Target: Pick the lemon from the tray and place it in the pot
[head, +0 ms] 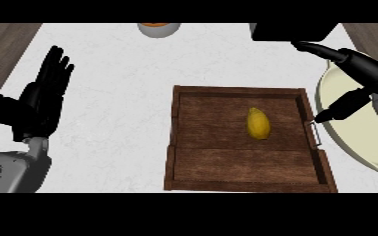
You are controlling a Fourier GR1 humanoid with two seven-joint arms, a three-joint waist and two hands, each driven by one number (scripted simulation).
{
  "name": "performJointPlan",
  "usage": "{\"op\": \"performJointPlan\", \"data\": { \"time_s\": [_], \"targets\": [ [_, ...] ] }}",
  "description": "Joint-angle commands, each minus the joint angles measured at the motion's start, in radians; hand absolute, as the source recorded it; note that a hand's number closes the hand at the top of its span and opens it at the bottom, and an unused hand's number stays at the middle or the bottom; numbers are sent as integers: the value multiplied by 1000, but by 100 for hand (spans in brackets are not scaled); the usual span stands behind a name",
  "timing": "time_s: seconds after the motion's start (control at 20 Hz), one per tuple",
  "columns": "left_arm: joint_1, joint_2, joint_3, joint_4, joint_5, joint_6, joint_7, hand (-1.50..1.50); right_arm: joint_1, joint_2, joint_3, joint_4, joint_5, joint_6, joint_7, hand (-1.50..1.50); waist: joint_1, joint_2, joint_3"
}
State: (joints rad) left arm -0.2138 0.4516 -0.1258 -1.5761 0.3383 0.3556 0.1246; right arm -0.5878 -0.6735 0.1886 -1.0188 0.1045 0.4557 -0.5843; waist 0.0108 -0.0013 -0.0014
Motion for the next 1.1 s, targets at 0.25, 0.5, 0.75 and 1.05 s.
{"op": "performJointPlan", "data": {
  "time_s": [0.25, 0.5, 0.75, 1.05],
  "targets": [
    [-1, -20, -4, 15, -26, -9, -4, 0, -56, 13, 214, -196, 194, 118, 298, -150, -12, -3, 0],
    [43, 1, 47, -59, -19, -31, 49, 0, 51, 69, 213, -310, 232, 127, 391, -150, -10, -2, 1],
    [66, -33, 93, -24, -37, -86, -2, 0, 105, 131, 161, -388, 263, 162, 467, -150, -10, 0, 1],
    [20, -56, 122, -23, -61, -97, 63, 0, 143, 137, 136, -400, 361, 196, 492, -150, -12, 1, 1]
  ]
}}
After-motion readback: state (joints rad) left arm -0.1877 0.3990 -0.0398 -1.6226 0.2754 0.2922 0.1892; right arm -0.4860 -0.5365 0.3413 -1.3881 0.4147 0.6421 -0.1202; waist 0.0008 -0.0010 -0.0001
